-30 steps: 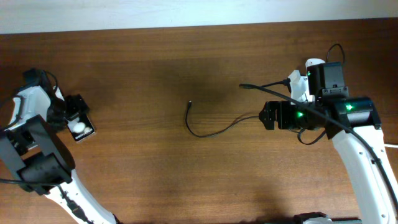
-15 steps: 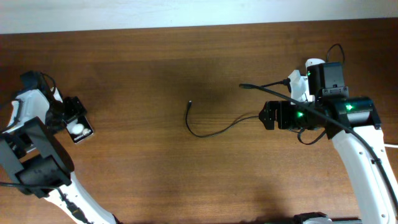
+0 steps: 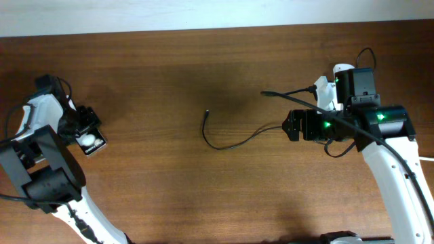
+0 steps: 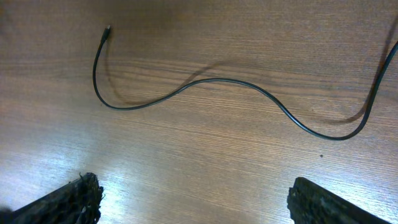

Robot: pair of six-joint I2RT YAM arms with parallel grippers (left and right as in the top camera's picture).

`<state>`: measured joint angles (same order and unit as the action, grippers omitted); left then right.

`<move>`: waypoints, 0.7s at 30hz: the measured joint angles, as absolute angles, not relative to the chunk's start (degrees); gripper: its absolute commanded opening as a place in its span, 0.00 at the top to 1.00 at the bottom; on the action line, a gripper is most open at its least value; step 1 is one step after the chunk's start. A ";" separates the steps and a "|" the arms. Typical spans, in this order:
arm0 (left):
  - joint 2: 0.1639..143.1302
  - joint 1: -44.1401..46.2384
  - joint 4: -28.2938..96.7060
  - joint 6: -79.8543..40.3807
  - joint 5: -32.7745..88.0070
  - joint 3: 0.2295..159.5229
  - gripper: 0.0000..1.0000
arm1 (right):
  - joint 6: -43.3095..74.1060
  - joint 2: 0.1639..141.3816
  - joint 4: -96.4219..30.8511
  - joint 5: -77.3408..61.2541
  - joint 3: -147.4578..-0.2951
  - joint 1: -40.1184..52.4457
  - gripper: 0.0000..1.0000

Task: Plug charger to phone and switch on socket
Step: 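Lower the left gripper and grasp the black phone by its sides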

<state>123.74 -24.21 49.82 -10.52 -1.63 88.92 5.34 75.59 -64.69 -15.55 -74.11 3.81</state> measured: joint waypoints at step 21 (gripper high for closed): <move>121.97 -23.86 44.42 -12.78 -2.44 85.36 0.00 | 5.37 75.61 -64.29 -15.55 -74.11 3.81 0.01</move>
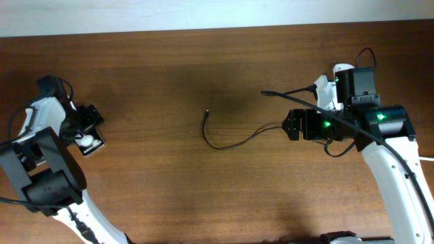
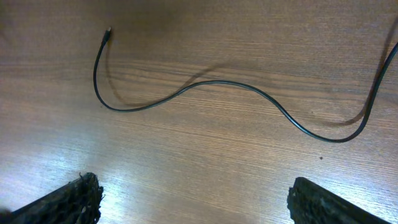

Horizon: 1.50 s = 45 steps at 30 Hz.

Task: Plug charger to phone and switch on socket
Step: 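Lower the left gripper and grasp the black phone by its sides, then lift the phone with the left gripper and carry it toward the center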

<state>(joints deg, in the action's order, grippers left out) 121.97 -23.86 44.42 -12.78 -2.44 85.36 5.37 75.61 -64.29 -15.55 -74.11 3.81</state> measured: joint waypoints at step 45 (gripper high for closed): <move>124.64 -24.23 51.42 -7.01 -1.76 91.39 0.27 | 5.34 75.59 -64.86 -15.55 -74.11 3.81 0.01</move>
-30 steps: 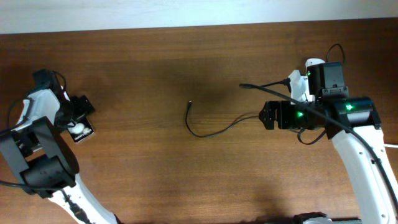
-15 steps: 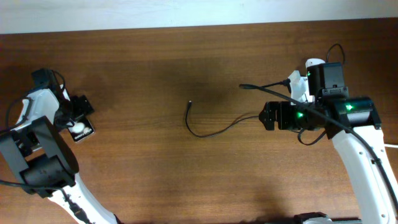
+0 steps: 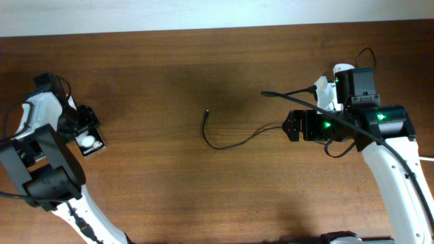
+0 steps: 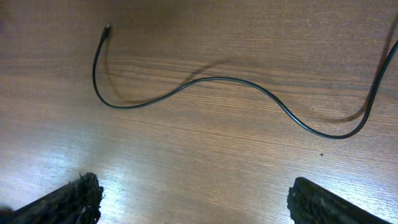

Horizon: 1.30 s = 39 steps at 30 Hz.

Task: Plug charger to phone and switch on socket
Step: 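Lift the phone with the left gripper and carry it toward the center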

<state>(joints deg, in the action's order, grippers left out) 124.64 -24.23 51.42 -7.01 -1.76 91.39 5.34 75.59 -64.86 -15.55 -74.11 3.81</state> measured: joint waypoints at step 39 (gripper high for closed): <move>126.04 6.85 63.18 -13.23 14.83 103.53 0.31 | 5.34 75.59 -64.25 -15.53 -74.11 3.81 0.01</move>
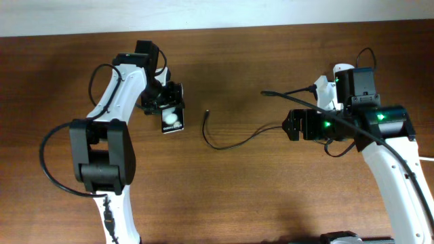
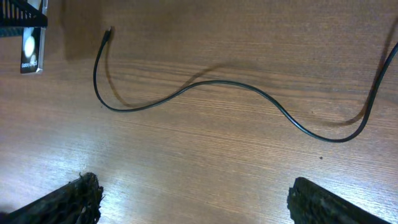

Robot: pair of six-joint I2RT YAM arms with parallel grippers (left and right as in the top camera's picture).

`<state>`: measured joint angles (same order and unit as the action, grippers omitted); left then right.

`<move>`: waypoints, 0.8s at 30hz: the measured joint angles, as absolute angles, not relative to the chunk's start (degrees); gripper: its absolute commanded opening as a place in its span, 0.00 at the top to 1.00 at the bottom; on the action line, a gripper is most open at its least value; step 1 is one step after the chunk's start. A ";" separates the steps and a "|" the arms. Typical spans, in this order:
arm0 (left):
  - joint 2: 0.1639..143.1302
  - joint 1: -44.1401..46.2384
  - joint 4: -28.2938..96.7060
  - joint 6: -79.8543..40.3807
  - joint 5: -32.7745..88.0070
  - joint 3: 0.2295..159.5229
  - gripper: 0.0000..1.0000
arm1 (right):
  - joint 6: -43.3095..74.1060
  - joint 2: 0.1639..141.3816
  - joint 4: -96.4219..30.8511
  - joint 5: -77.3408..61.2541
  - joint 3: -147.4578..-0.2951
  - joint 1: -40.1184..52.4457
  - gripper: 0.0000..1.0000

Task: Plug charger to phone and switch on socket
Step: 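Lift the phone with the left gripper and carry it toward the center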

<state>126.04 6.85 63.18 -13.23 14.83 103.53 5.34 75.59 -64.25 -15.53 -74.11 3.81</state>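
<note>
My left gripper [image 1: 165, 107] is shut on the small dark phone [image 1: 171, 120], which has a white round mark on it. The phone sits just left of the free plug tip [image 1: 207, 112] of the black charger cable [image 1: 234, 144]. In the right wrist view the phone [image 2: 31, 51] shows at the top left, and the plug tip [image 2: 108, 30] is a short way to its right. The cable [image 2: 249, 90] snakes across the table below the camera. My right gripper [image 2: 196, 199] is open above bare wood, well short of the cable.
The wooden table [image 1: 217, 196] carries a white charger block [image 1: 325, 91] at the right, partly hidden behind my right arm. Thin black wires [image 1: 288, 91] run leftward from it. The table's far edge [image 1: 217, 28] meets a pale wall.
My left arm has moved from the far left edge to the table's middle with the phone. The phone now lies close to the cable's plug tip. The right arm and cable have not moved.
The left gripper held the phone at the far left edge through all three earlier moments, shifting only slightly. Now it holds the phone beside the cable's plug tip. The right gripper stayed open over the cable throughout.
</note>
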 measured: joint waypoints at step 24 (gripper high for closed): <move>126.13 6.74 79.18 -16.80 25.58 118.72 0.47 | 5.37 76.79 -64.25 -15.53 -74.13 3.81 0.01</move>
<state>126.13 6.74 79.18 -16.80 25.58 118.72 5.37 76.79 -64.25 -15.53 -74.13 3.81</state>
